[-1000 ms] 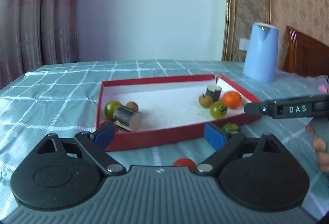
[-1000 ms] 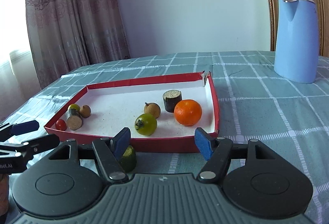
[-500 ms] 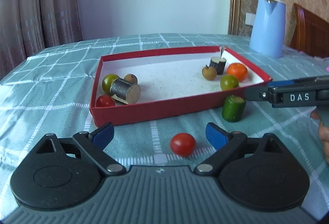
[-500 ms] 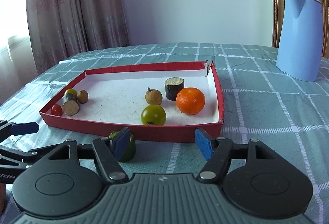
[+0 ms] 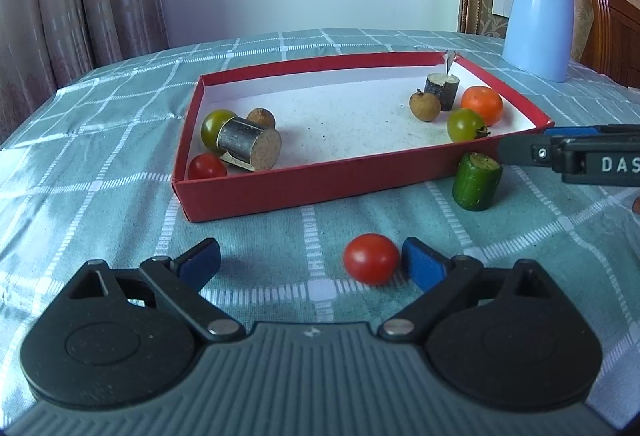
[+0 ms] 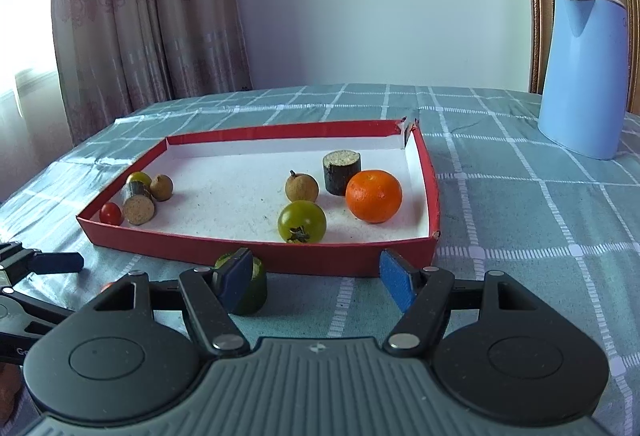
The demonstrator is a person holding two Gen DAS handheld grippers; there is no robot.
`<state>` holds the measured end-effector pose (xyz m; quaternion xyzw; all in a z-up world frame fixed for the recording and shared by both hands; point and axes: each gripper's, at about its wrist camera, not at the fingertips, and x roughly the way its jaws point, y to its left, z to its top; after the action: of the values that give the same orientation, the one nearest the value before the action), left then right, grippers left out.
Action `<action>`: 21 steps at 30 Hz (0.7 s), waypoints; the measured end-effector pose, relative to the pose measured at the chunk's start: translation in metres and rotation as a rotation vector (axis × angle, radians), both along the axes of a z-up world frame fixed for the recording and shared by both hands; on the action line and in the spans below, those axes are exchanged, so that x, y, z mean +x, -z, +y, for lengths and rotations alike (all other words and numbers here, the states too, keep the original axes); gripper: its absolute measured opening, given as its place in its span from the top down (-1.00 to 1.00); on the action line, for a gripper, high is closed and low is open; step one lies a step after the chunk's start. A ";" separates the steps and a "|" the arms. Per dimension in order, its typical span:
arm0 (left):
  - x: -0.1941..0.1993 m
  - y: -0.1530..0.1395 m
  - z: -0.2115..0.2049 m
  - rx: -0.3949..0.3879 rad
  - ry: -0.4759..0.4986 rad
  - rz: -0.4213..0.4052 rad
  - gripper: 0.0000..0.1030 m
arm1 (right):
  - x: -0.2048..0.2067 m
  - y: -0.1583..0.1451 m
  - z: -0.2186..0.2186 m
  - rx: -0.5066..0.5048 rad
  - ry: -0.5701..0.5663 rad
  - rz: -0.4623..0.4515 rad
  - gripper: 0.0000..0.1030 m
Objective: Organize fruits
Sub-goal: 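Grasp the green cucumber piece with the right tool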
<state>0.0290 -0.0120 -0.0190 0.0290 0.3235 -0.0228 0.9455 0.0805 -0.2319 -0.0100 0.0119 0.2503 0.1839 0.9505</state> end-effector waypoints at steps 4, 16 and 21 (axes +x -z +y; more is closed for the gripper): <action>0.002 0.000 0.001 -0.006 -0.003 0.005 -0.90 | -0.002 -0.001 -0.002 0.018 -0.001 0.002 -0.39; 0.004 0.002 0.004 -0.017 -0.016 0.021 -1.00 | -0.013 0.005 0.013 -0.046 -0.058 0.001 -0.39; 0.004 0.002 0.004 -0.018 -0.016 0.021 -1.00 | -0.004 0.010 0.023 -0.061 -0.066 0.037 -0.39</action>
<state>0.0330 -0.0077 -0.0209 0.0175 0.3334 -0.0185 0.9424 0.0763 -0.2086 -0.0198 -0.0217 0.2737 0.2072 0.9390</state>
